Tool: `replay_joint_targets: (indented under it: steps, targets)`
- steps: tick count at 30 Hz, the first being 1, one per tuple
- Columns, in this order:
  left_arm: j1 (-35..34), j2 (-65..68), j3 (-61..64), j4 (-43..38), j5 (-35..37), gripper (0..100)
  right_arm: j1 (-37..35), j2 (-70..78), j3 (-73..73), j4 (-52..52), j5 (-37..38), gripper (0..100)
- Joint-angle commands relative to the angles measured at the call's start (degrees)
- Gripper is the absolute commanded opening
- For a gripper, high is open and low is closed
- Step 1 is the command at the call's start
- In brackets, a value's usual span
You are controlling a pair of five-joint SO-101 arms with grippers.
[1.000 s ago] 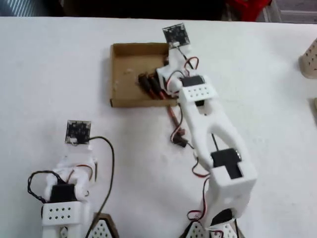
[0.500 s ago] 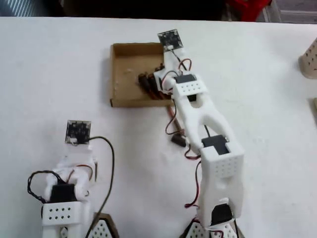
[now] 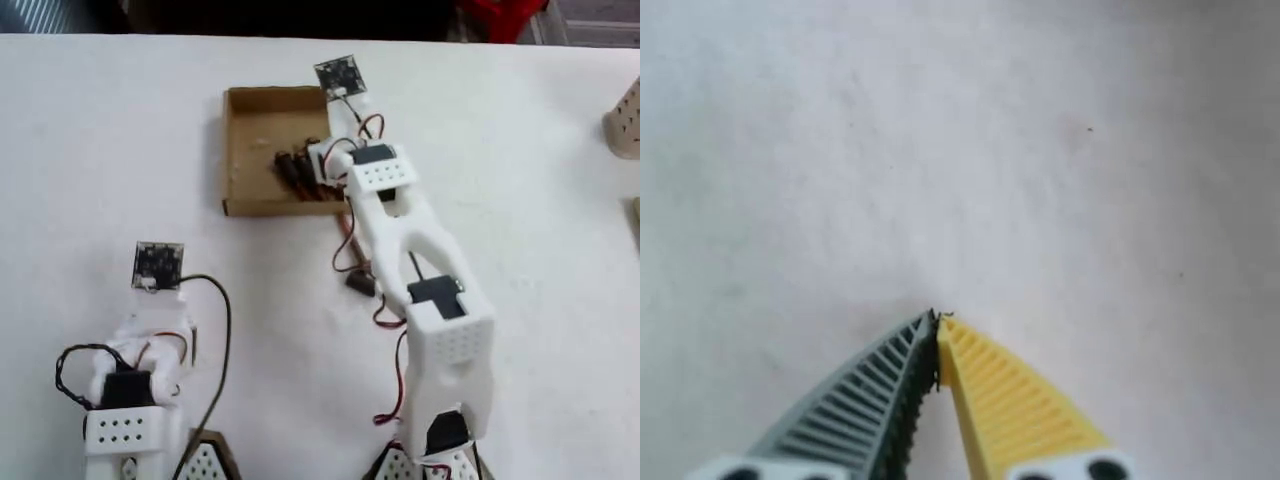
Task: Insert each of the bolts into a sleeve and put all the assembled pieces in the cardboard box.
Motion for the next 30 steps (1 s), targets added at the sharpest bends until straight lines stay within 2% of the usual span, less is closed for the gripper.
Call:
replay_joint_targets:
  steps: [1,12,18,23,30]
  targets:
    - [-0.6,-0.3,-1.6,0.4,-0.5,2,0.4,-7.7,-2.1,5.2,0.2,1.6]
    - [-0.7,-0.3,-1.6,0.3,-0.5,2,-2.7,-19.9,-2.1,34.9,0.4,1.7]
    - [-0.7,-0.3,-1.6,0.3,-0.5,2,-2.5,-25.0,-1.3,46.6,0.4,1.7]
    - [-0.7,-0.3,-1.6,0.3,-0.5,2,-2.2,-32.9,10.8,45.3,0.4,1.7]
    - [-0.7,-0.3,-1.6,0.3,-0.5,2,-1.6,-46.0,33.1,31.4,0.4,2.0]
